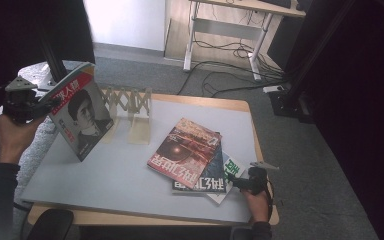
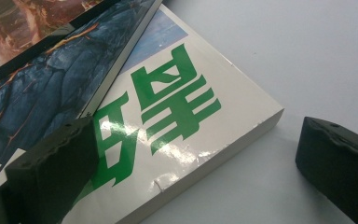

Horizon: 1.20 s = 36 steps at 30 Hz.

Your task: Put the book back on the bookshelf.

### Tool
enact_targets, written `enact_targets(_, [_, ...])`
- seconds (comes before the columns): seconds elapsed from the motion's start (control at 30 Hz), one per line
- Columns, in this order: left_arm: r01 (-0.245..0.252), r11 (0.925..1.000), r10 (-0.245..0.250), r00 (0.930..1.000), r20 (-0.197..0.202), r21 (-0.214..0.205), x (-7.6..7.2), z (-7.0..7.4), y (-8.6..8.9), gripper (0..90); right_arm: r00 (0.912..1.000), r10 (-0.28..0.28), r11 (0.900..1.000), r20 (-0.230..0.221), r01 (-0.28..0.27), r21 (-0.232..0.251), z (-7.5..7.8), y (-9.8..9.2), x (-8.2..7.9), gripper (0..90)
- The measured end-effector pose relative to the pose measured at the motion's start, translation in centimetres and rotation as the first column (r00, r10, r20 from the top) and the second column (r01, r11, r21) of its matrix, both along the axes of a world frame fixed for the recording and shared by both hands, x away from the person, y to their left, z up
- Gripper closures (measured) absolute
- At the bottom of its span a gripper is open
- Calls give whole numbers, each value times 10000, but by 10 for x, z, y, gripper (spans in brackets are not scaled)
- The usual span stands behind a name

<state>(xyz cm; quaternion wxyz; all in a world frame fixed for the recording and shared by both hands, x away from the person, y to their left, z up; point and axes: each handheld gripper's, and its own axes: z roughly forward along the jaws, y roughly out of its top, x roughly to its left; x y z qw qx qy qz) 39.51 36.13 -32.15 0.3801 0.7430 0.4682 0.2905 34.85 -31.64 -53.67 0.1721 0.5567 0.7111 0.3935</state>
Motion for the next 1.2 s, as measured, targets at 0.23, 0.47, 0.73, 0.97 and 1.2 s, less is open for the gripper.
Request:
enact_targets(0.23, [-268,9996,267,9993,-279,-42,11,2,-5,800,10000,1,10000,1,-1,1,0,0,0,0])
enact_targets(0.47, [-565,9957,559,9984,-114,-730,15,8,-6,871,10000,-11,10000,-3,11,13,0,0,0,0])
enact_targets(0.73, [-651,9945,704,9955,632,-816,15,20,-10,872,10000,-16,10000,-11,16,14,0,0,0,0])
enact_targets(0.97, [-588,9944,688,9908,1162,-875,16,19,-14,871,10000,-10,10000,2,10,11,0,0,0,0])
enact_targets(1.2, [-498,9972,545,9948,857,-559,13,16,-10,868,10000,-17,10000,-17,17,1,0,0,0,0])
